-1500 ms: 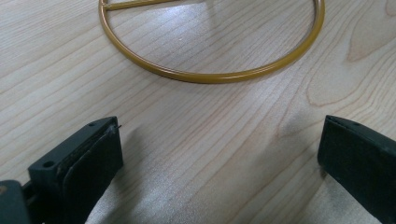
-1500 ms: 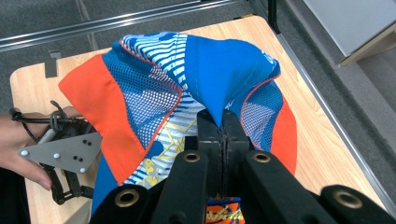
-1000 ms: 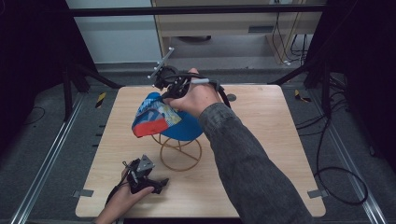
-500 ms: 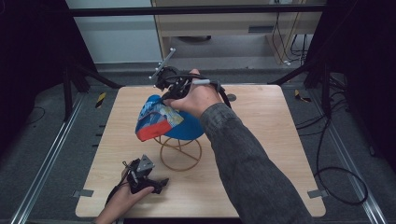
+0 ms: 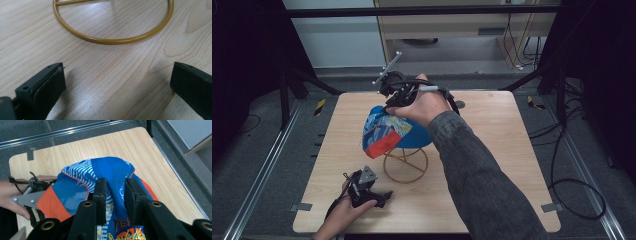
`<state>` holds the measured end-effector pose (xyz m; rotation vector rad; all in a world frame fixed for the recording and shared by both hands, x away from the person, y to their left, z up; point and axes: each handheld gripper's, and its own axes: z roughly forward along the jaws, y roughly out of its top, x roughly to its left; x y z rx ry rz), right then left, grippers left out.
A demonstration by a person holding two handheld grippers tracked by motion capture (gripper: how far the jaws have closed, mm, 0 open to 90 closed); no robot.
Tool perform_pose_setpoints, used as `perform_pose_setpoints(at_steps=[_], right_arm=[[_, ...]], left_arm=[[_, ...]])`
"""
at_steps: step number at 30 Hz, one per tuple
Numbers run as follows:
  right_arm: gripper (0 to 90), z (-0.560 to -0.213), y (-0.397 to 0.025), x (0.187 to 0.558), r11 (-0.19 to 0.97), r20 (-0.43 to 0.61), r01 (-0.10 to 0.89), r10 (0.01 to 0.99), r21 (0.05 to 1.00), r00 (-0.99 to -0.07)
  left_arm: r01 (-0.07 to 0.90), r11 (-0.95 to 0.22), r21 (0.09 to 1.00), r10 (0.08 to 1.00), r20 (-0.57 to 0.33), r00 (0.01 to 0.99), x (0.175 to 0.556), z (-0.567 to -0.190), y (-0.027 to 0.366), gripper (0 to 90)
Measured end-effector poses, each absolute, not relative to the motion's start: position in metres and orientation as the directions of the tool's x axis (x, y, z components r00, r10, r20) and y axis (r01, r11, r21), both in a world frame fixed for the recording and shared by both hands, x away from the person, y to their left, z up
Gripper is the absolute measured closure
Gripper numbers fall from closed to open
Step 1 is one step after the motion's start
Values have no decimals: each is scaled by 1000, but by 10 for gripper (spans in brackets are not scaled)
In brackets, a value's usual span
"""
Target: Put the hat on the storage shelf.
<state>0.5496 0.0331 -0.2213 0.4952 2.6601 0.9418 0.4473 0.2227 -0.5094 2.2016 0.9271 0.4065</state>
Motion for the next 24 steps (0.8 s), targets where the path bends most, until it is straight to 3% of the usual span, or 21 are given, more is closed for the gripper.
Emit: perform_pose_setpoints(at_steps=[24], right_arm=[[683, -219, 6, 540, 697, -104, 252, 426, 671, -899]], left_arm=[[499, -496, 711, 720, 15, 694, 447, -509, 223, 0]])
